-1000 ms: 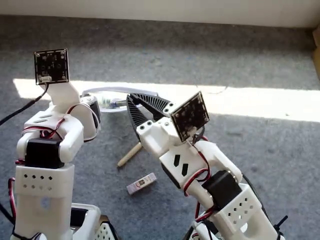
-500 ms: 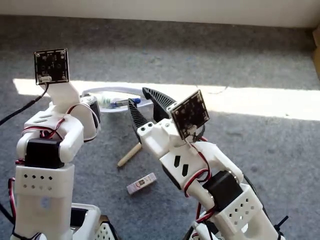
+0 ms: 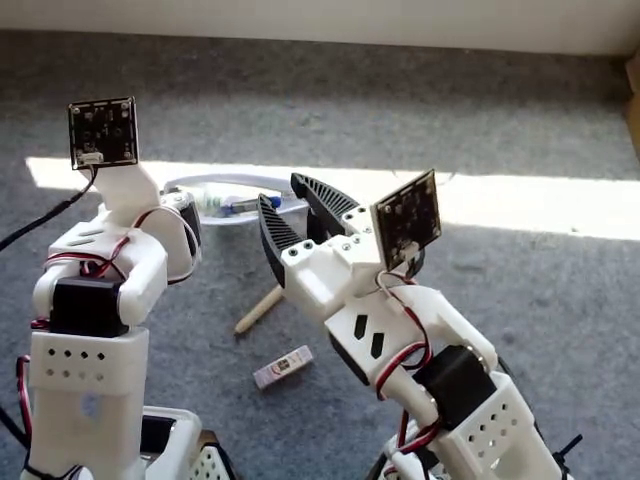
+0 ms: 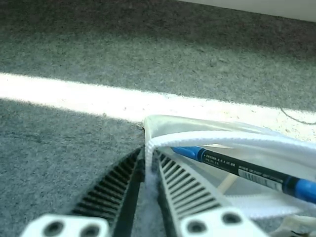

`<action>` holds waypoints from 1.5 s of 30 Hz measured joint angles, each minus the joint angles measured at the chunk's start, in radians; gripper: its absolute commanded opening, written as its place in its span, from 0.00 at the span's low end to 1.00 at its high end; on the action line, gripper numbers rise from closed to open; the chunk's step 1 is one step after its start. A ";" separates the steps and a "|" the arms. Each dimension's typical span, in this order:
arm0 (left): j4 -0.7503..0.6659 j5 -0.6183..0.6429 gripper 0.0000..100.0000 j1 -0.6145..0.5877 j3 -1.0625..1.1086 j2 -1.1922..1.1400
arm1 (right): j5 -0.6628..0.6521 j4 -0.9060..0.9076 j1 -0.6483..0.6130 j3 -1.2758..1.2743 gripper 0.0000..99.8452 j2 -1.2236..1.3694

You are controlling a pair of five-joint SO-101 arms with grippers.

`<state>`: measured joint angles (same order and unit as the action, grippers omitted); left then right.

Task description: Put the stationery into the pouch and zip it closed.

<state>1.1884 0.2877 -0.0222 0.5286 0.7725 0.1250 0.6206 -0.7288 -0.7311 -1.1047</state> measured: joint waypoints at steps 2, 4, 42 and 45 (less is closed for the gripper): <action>0.000 0.000 0.01 0.000 0.000 0.000 | 0.000 -0.012 -0.017 -0.018 0.15 0.000; 0.000 0.000 0.01 0.000 0.000 0.000 | 0.000 -0.028 -0.034 -0.029 0.15 0.000; 0.000 -0.006 0.01 -0.002 0.000 0.000 | 0.000 0.092 -0.034 -0.029 0.14 0.112; 0.000 -0.006 0.01 -0.002 0.000 0.000 | 0.000 0.098 -0.034 -0.029 0.14 0.112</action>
<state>1.1884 0.2816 -0.0238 0.5286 0.7725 0.1250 0.7188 -0.7626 -0.7603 -0.9927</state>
